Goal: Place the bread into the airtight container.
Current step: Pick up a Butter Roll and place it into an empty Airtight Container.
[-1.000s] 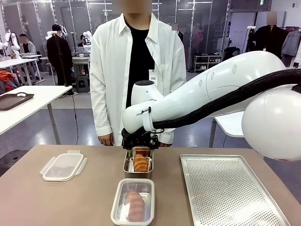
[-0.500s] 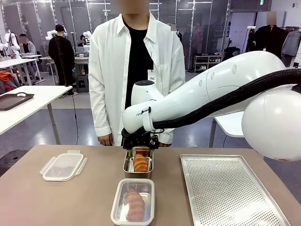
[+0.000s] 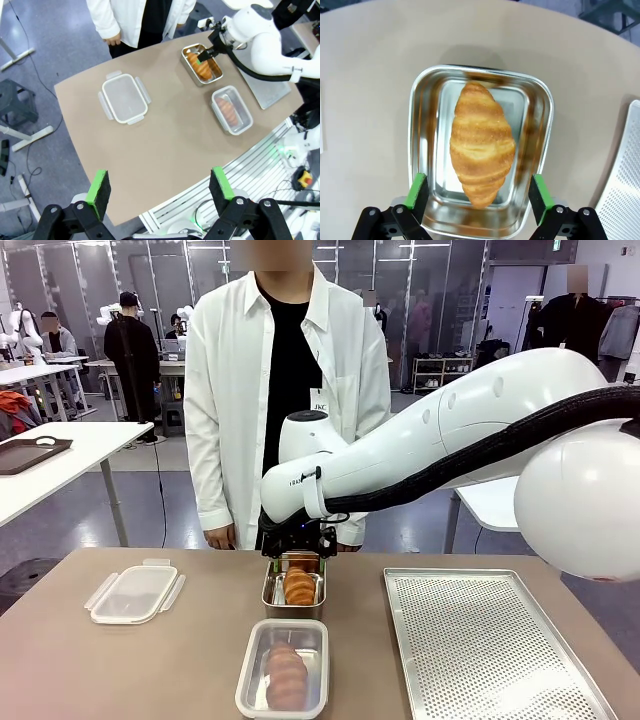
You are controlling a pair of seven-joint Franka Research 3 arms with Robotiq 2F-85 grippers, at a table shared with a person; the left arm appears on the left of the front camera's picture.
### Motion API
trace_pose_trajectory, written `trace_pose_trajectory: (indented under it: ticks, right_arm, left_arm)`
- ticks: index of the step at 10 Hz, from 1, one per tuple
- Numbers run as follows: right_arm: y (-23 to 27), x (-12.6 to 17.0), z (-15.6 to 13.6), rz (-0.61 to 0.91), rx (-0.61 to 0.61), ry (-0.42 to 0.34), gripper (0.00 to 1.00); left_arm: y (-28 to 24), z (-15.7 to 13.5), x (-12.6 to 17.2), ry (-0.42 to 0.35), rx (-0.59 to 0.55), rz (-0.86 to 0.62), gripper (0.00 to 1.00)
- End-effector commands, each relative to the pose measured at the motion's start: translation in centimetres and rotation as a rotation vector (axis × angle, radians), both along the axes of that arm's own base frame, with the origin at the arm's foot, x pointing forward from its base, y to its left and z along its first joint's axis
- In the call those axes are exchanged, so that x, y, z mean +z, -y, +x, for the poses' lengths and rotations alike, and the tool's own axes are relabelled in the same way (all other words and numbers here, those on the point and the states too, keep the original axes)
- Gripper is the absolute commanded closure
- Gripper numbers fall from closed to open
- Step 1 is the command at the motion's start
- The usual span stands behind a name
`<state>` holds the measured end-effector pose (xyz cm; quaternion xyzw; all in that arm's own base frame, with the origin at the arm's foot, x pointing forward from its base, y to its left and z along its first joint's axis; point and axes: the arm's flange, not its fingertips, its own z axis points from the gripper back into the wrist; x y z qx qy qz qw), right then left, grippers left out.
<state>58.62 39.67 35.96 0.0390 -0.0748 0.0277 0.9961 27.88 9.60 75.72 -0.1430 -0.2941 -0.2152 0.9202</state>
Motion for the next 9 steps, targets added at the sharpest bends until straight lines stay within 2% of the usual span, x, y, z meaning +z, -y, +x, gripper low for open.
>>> trace_pose_trajectory:
  ticks: [1,2,3,4,5,6,7,9]
  right_arm:
    - [1.8,3.8,-1.2,-0.027,0.002,-0.057,0.0]
    - [3.2,6.9,-3.2,0.057,0.077,-0.157,0.0]
    - [5.4,10.2,-4.9,0.027,0.083,-0.102,0.0]
    - [8.4,13.7,-6.6,-0.034,0.114,-0.102,0.0]
    - [11.0,16.5,-7.6,-0.048,0.119,-0.036,0.0]
    - [13.8,19.3,-8.8,-0.031,0.143,-0.031,0.0]
    - [16.7,21.9,-10.4,-0.054,0.149,0.018,0.0]
    - [23.2,27.7,-14.0,0.013,0.137,0.099,0.0]
  left_arm:
    - [-0.1,0.0,0.2,0.006,-0.012,0.005,0.0]
    - [-0.1,0.0,0.2,0.006,-0.012,0.005,0.0]
    - [-0.1,0.0,0.2,0.006,-0.012,0.005,0.0]
    - [-0.1,0.0,0.2,0.006,-0.012,0.005,0.0]
    - [-0.1,0.0,0.2,0.006,-0.012,0.005,0.0]
    - [-0.1,0.0,0.2,0.006,-0.012,0.005,0.0]
    - [-0.1,0.0,0.2,0.006,-0.012,0.005,0.0]
    - [-0.1,0.0,0.2,0.006,-0.012,0.005,0.0]
